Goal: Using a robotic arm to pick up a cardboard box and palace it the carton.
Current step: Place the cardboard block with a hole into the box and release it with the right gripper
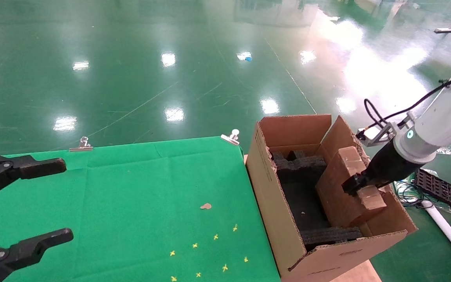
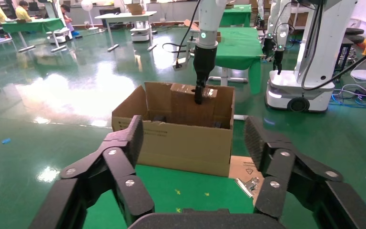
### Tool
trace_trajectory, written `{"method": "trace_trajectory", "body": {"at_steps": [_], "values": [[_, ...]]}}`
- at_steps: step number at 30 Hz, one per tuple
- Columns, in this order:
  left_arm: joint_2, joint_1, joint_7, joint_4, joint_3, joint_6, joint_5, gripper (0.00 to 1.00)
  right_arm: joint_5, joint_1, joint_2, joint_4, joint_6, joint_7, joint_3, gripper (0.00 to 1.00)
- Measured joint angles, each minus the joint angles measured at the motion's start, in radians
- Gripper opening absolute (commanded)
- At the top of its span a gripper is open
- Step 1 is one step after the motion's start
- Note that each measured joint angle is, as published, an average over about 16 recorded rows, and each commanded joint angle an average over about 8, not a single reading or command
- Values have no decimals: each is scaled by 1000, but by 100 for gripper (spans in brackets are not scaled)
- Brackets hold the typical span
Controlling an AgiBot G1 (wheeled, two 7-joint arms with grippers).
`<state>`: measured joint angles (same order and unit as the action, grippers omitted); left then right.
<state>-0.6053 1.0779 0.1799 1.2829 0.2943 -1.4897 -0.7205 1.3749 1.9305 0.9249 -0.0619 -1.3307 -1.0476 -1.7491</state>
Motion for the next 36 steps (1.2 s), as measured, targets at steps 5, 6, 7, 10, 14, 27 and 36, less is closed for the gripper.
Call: {"method": "trace_trajectory", "body": {"at_steps": [5, 6, 7, 10, 14, 27, 36], "values": [[0, 0, 0, 0, 0, 0, 0, 100, -20, -53, 6, 12, 42, 5, 14, 0], [0, 0, 0, 0, 0, 0, 0, 100, -25, -63, 7, 14, 50, 6, 17, 0], [0, 0, 0, 0, 0, 0, 0, 100, -30, -73, 8, 15, 59, 8, 20, 0], [0, 0, 0, 0, 1, 0, 0, 100, -43, -103, 12, 19, 89, 14, 29, 0], [0, 0, 0, 0, 1, 0, 1, 100, -62, -139, 17, 22, 129, 24, 42, 0], [1, 0, -1, 0, 2, 1, 1, 100, -120, -226, 21, 29, 225, 70, 83, 17], [1, 0, -1, 0, 2, 1, 1, 100, -140, -238, 17, 41, 236, 91, 96, 100]]}}
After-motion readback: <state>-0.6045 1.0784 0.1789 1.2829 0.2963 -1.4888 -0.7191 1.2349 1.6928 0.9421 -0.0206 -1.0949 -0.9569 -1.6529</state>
